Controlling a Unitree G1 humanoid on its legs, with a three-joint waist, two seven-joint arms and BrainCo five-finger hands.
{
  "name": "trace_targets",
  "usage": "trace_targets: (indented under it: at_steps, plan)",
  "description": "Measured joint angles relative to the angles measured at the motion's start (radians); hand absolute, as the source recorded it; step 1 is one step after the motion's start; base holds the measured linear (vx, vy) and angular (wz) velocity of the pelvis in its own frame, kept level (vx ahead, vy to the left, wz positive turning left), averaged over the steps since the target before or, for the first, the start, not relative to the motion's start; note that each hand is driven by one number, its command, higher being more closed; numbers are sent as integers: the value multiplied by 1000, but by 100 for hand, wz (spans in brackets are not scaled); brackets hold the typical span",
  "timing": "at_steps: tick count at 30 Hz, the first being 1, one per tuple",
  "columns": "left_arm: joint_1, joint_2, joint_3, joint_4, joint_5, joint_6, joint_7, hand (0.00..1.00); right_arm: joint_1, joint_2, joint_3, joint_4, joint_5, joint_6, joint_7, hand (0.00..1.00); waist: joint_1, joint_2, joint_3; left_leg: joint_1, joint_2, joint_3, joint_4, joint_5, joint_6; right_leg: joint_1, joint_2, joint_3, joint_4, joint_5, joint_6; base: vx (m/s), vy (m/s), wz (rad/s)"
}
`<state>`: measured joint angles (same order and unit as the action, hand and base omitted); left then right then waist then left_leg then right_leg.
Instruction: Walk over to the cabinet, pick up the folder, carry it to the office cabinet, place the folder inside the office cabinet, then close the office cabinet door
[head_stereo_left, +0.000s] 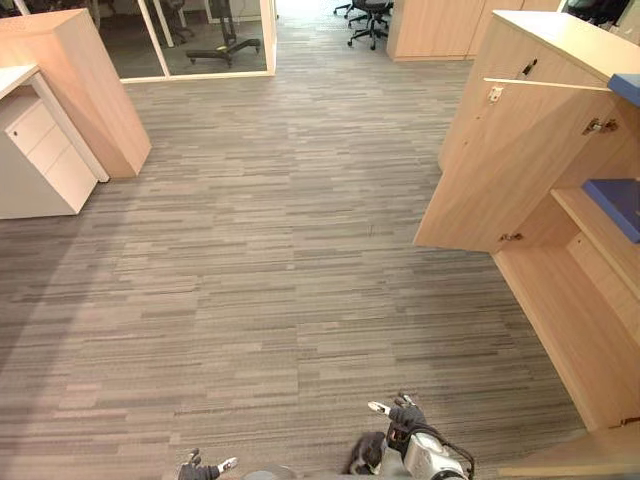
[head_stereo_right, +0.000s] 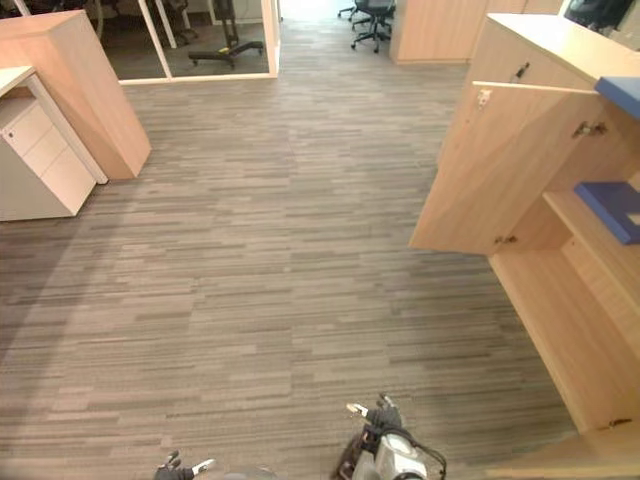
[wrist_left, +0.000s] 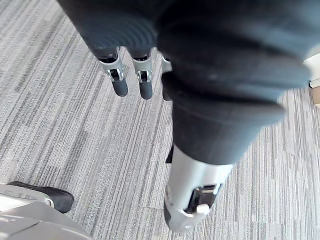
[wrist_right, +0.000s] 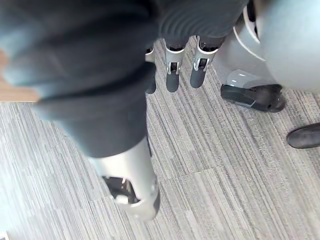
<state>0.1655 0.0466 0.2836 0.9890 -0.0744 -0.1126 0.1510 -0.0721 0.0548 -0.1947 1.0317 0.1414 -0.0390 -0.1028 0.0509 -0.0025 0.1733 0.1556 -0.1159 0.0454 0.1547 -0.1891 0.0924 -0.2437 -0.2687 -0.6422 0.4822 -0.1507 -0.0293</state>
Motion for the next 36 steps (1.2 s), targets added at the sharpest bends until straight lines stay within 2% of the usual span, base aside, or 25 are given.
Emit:
trace_targets:
  at_steps: [3, 4, 5, 6, 8, 9, 11, 13, 16, 17, 19, 21, 22, 23, 24, 25, 26, 27, 28, 30, 32, 33, 34, 35, 36]
  plan:
    - [6, -8, 14, -12, 10, 9, -3, 0, 22, 4, -2, -20, 0, -1, 1, 0, 1, -7, -5, 9, 21, -4, 31, -77, 0, 1, 7, -50, -58, 39, -60, 246, -102, -1]
    - [9, -14, 21, -18, 24, 12, -4, 0, 26, 9, -10, -21, 0, -1, 2, 0, 1, 8, -13, 24, 54, -5, 35, -112, -23, 21, 34, -76, -55, 48, -76, 416, -179, -2]
    - [10, -25, 39, -18, 36, 16, -9, 0, 29, 9, -17, -20, 3, 0, 3, 0, -6, 21, -29, 20, 103, -6, 58, -142, -50, 36, 79, -98, -60, 20, -85, 448, -197, 1]
    - [13, -29, 52, -17, 35, 17, -14, 0, 36, 13, -18, -20, 6, 1, 3, 0, -7, 24, -36, 16, 121, -10, 91, -153, -67, 42, 99, -103, -64, -3, -80, 489, -223, 16]
    - [-6, -47, 122, -21, 29, 20, -25, 0, 47, 16, -21, -21, 26, 3, 2, 0, -11, 20, -31, -82, 170, 3, 415, -157, -110, 114, 154, -112, -93, -44, -91, 556, -258, -9]
    - [0, -65, 167, -20, 9, 21, -25, 0, 55, 16, -21, -21, 39, 4, 6, 0, -8, 35, -31, -157, 222, 6, 701, -89, -204, 198, 206, -89, -134, -62, -90, 604, -194, -56]
    - [4, -71, 192, -17, -12, 21, -28, 0, 55, 17, -22, -6, 39, 6, 13, 0, -1, 37, -30, -240, 259, 25, 929, -65, -245, 268, 240, -28, -167, -80, -86, 461, -37, -88]
    - [8, -71, 208, -13, -20, 22, -28, 0, 43, 16, -45, 21, 39, 8, 14, 0, 5, 25, -22, -301, 276, 47, 997, -72, -232, 310, 256, 41, -214, -81, -78, 455, 57, -107]
    - [29, -83, 232, 3, -61, 23, -27, 0, 13, -1, -70, 88, 40, 14, 12, 0, 32, 22, -9, -409, 293, 34, 941, -111, -167, 398, 266, 196, -297, -67, -56, 461, 142, -154]
    - [45, -84, 231, 4, -77, 23, -25, 0, 0, -8, -81, 117, 40, 16, 12, 0, 40, 17, -3, -449, 276, -24, 848, -126, -152, 430, 257, 252, -314, -63, -48, 450, 287, -148]
    - [55, -82, 232, 2, -97, 21, -24, 0, -12, -10, -88, 140, 39, 16, 11, 0, 61, -3, 9, -478, 243, -129, 633, -125, -159, 467, 224, 334, -335, -67, -7, 459, 358, -139]
    - [58, -87, 249, 2, -116, 19, -19, 0, -10, -10, -87, 138, 38, 15, 10, 0, 60, -11, 13, -504, 234, -275, 331, -72, -178, 500, 174, 406, -353, -98, 70, 420, 442, -99]
    - [59, -90, 254, 2, -125, 18, -15, 0, -6, -10, -85, 138, 38, 15, 9, 0, 60, -11, 12, -504, 236, -308, 270, -55, -179, 512, 161, 421, -351, -112, 93, 482, 541, -80]
    - [65, -85, 255, 2, -139, 16, -9, 0, 10, -5, -74, 135, 39, 12, 8, 0, 67, -22, 8, -501, 226, -298, 274, 64, -244, 536, 124, 447, -347, -133, 125, 518, 560, -79]
    - [66, -74, 255, -1, -152, 10, -2, 0, 13, 8, -57, 137, 38, 12, 8, 0, 76, -41, -7, -508, 189, -282, 316, 120, -258, 538, 89, 478, -348, -132, 123, 516, 543, -70]
    - [59, -68, 255, -6, -159, 3, 2, 0, 10, 14, -39, 140, 39, 14, 16, 0, 73, -61, -13, -518, 179, -268, 346, 94, -249, 536, 75, 484, -348, -115, 100, 504, 489, -46]
    - [37, -64, 258, -6, -162, -4, 8, 0, 8, 14, -51, 137, 35, 16, 17, 0, 76, -71, -20, -525, 159, -251, 386, 53, -227, 522, 52, 488, -330, -59, 87, 469, 451, -40]
    - [34, -65, 277, -4, -164, -4, 9, 0, 8, 15, -58, 138, 35, 16, 15, 0, 81, -79, -35, -513, 151, -207, 408, 31, -208, 499, 20, 521, -299, -13, 100, 450, 443, -50]
    - [35, -66, 288, 2, -166, -4, 10, 0, 8, 15, -62, 138, 35, 16, 15, 0, 82, -79, -42, -499, 143, -183, 414, 17, -195, 494, 5, 541, -287, 11, 101, 410, 434, -78]
    - [36, -60, 296, 30, -168, -3, 15, 0, 17, 13, -101, 138, 35, 17, 20, 0, 76, -84, -75, -424, 104, -106, 402, -13, -145, 451, -78, 610, -202, 103, 107, 419, 438, -89]
    - [42, -61, 290, 30, -165, -1, 15, 0, 29, 6, -116, 137, 34, 18, 24, 0, 76, -76, -90, -373, 70, -76, 367, -27, -121, 376, -129, 638, -82, 155, 79, 284, 355, -78]
    - [44, -62, 284, 32, -160, 0, 14, 0, 41, 5, -142, 137, 34, 20, 25, 0, 72, -72, -96, -322, 47, -37, 319, -30, -96, 302, -176, 647, 40, 212, 12, 192, 304, -73]
    - [45, -60, 271, 34, -156, -1, 11, 0, 51, 4, -169, 117, 35, 25, 26, 0, 59, -62, -94, -269, 32, -8, 274, -29, -70, 236, -214, 639, 172, 231, -34, 171, 280, -62]
    - [45, -58, 270, 36, -156, -1, 7, 0, 51, 4, -177, 107, 40, 25, 27, 0, 49, -58, -93, -245, 25, 2, 256, -25, -64, 212, -229, 619, 245, 209, -55, 143, 215, -40]
    - [45, -56, 266, 40, -151, -1, 1, 0, 52, 3, -177, 93, 50, 24, 28, 0, 30, -54, -91, -183, 20, 10, 211, -21, -56, 178, -244, 547, 342, 175, -68, 106, 135, -23]
